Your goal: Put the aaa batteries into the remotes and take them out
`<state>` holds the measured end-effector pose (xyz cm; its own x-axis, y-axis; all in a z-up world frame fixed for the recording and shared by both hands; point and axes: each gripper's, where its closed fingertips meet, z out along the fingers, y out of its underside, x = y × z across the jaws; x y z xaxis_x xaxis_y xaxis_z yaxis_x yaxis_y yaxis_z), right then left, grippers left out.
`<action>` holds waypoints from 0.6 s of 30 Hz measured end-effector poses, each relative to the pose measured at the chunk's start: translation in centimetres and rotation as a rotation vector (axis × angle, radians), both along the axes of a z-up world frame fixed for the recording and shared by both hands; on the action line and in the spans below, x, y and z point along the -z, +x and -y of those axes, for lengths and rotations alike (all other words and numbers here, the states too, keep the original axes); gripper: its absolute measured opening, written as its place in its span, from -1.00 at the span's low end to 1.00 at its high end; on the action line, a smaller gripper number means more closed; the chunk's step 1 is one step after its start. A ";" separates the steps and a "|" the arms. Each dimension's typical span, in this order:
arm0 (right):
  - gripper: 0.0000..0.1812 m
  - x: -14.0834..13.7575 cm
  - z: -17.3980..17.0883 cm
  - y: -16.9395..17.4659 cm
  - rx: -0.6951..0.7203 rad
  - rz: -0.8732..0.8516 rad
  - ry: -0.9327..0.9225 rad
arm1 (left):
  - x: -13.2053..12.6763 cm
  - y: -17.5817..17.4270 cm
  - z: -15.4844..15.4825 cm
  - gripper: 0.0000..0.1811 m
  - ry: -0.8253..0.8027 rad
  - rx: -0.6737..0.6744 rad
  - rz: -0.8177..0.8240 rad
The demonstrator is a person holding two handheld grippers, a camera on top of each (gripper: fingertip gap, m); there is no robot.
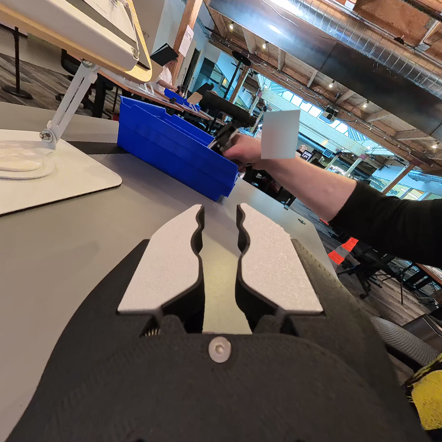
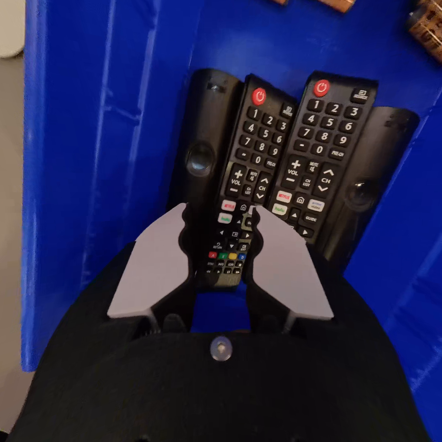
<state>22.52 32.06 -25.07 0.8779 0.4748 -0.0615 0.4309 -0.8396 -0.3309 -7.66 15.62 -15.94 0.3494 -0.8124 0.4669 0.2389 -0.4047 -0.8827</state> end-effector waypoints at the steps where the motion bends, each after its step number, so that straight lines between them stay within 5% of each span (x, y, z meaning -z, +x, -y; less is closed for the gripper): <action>1: -0.62 0.1 -0.3 0.3 0.005 0.017 0.011 | -0.1 0.0 0.0 -0.72 0.003 -0.001 0.001; 9: -0.73 -0.2 -0.1 0.6 0.046 -0.147 -0.010 | -0.5 -0.3 0.1 -0.71 0.008 -0.001 0.013; 13: -0.85 -2.0 0.3 -0.3 0.073 -0.459 -0.086 | -0.4 -0.4 0.0 -0.71 0.007 -0.005 0.013; 16: -1.00 -2.0 0.7 -0.2 0.060 -0.487 -0.118 | -0.2 -0.2 0.0 -0.70 -0.002 0.002 0.013; 18: -1.00 -0.1 0.4 2.3 0.071 -0.232 -0.092 | 0.1 -0.1 -0.1 -0.70 -0.005 0.004 0.003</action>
